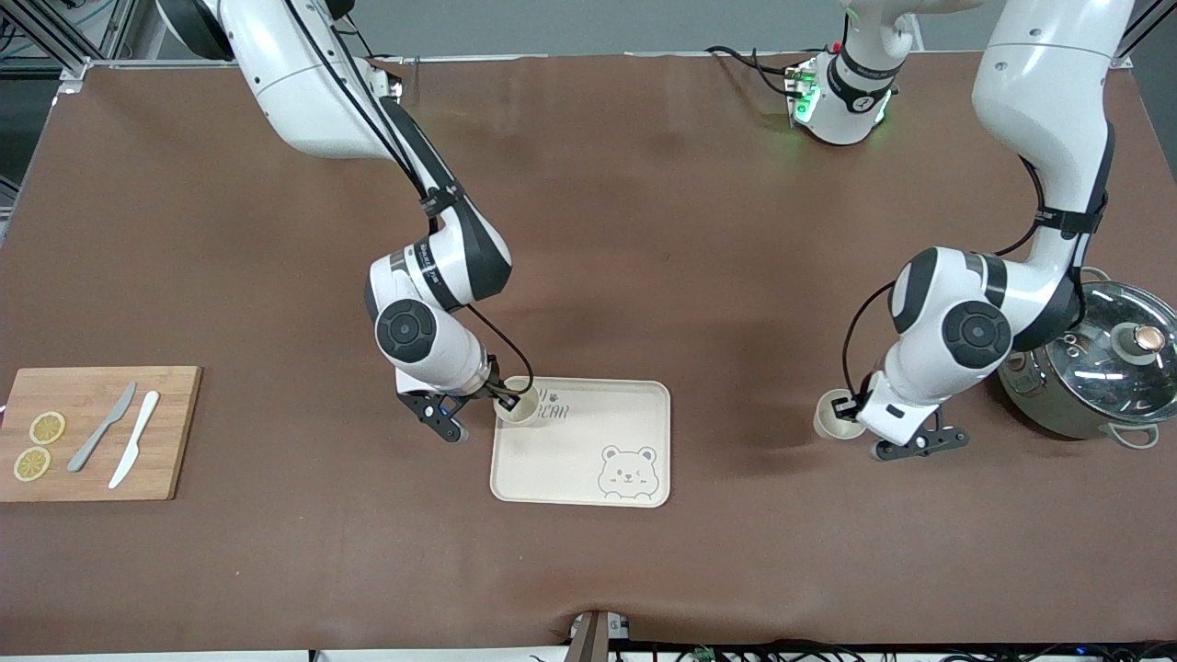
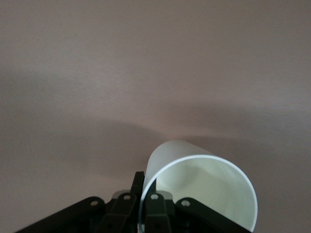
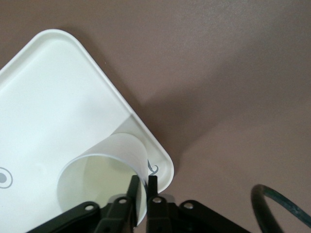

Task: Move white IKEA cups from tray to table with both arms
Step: 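Carry the cups off the tray with both grippers and set them down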

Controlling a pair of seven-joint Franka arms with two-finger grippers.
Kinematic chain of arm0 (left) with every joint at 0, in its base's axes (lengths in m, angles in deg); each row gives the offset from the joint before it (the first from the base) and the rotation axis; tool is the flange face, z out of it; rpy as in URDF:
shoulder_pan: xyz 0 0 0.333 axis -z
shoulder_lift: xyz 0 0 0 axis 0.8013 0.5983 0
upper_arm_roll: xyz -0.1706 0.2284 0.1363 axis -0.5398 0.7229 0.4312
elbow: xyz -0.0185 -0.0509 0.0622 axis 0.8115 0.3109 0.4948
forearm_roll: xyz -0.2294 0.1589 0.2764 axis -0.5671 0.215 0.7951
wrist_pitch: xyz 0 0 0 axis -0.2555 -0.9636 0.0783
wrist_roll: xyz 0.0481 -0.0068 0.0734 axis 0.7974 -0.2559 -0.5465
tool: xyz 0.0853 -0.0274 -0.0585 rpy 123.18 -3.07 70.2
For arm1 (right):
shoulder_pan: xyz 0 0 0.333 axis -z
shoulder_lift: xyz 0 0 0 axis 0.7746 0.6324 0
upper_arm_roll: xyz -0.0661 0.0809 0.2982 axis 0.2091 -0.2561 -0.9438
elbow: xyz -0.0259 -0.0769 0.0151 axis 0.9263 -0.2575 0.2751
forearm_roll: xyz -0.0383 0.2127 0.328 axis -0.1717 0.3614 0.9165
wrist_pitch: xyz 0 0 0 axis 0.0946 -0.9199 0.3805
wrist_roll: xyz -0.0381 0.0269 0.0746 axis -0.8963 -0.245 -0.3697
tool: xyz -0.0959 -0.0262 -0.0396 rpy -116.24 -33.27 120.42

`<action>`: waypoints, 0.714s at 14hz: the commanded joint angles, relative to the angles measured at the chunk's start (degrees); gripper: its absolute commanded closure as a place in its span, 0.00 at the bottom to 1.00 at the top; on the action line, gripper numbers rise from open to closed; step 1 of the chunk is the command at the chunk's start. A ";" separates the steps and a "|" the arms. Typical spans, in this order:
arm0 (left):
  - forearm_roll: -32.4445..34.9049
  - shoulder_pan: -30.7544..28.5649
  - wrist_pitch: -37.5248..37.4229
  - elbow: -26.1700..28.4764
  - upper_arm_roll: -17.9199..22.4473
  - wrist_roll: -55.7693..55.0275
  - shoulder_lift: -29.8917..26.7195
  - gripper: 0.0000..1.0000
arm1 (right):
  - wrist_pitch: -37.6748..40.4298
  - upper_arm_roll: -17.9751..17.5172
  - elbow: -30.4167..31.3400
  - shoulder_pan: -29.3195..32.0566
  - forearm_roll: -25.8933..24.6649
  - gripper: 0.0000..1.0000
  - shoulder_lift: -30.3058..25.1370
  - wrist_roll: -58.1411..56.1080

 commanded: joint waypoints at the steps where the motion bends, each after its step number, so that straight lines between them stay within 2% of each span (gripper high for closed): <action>1: 0.43 -2.35 3.53 2.64 -1.08 0.51 0.49 1.00 | 0.53 0.42 -1.03 -0.52 0.90 1.00 -0.40 0.47; 5: -3.24 -3.57 5.02 2.37 -1.08 0.34 2.07 1.00 | 9.83 0.51 -2.62 1.50 0.82 1.00 -6.45 -1.63; 7: -5.27 -3.58 5.02 2.37 -1.17 0.78 2.51 1.00 | 15.00 0.86 -1.04 5.43 0.55 1.00 -9.80 -11.51; 10: -5.28 -4.28 5.02 2.29 -1.08 0.78 3.56 1.00 | 15.65 0.95 5.27 12.29 -0.76 1.00 -14.71 -25.93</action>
